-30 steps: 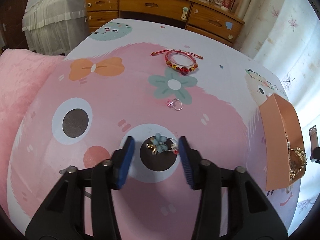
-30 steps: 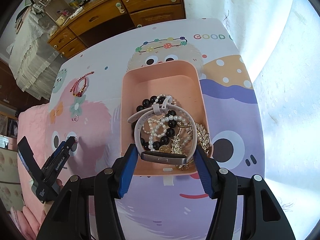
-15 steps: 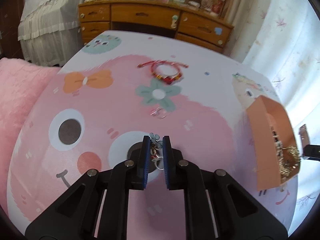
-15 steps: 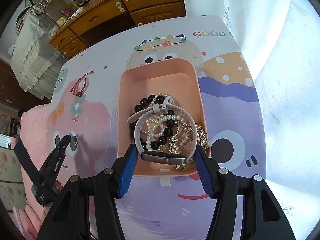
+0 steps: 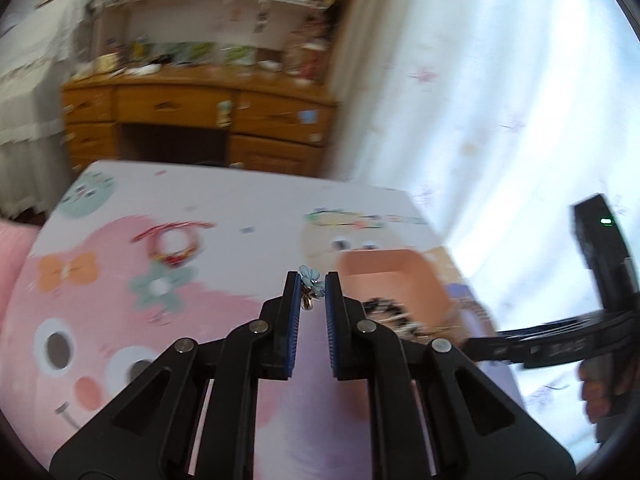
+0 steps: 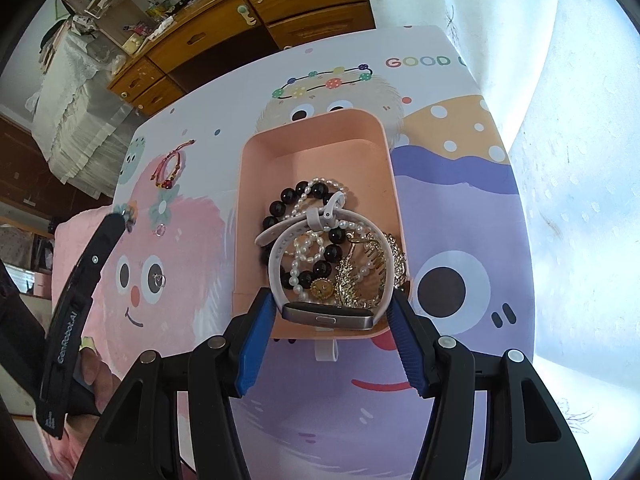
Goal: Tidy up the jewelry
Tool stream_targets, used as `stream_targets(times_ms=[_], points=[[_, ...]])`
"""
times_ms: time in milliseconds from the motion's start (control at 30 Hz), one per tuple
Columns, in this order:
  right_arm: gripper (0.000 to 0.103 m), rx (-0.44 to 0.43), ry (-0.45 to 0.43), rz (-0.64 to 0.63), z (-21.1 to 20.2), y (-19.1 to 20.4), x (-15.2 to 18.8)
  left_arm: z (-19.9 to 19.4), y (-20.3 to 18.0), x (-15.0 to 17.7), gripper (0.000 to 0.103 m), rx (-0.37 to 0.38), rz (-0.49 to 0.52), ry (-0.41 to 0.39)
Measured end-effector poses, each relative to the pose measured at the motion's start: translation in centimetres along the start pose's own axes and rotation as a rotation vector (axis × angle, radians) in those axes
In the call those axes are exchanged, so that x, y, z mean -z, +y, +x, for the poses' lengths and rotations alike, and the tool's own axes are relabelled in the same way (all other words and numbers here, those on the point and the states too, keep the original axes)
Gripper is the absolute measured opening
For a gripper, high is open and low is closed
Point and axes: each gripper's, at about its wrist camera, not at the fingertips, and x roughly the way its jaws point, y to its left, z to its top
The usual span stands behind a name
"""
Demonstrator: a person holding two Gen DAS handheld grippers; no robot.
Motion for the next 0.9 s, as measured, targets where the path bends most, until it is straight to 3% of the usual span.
stream_targets(times_ms=[167,267,400,433,533,667,900], points=[[0.058,-0.031,-0.026,-0.024,-0.3,-0.1,0.2,1.0,-3.7,0.0,0.010,0.100,0.043,0.016],[0.061,-0.036,-0.034,-0.023,-0.3,-0.4,0.2,2.6,-5.3,0.3,0.011,0.147,0.060,0.092],[0.062,-0.030,-0.077,-0.004,-1.1,-1.2,0.4,3.5,-6.2,1.0,0.013,0.109,0.104,0.152],[0.062,-0.022,-0.081,-0.002,-1.3,-1.3,0.5,3.5,-6.1,1.0,0.017,0.112,0.105,0.158],[0.062,-0.012,-0.083,0.011,-1.4,-1.3,0.7,3.3,-4.9,1.2,0.051,0.098,0.086,0.171],[0.062,-0.023,-0.079,0.027,-1.2,-0.6,1.2,2.9,-2.3,1.2,0.053,0.076,0.052,0.206],[0.062,-0.041,-0.058,-0.015,0.4,4.3,2.8,3.6,2.2,2.5,0.053,-0.111,0.161,0.386]])
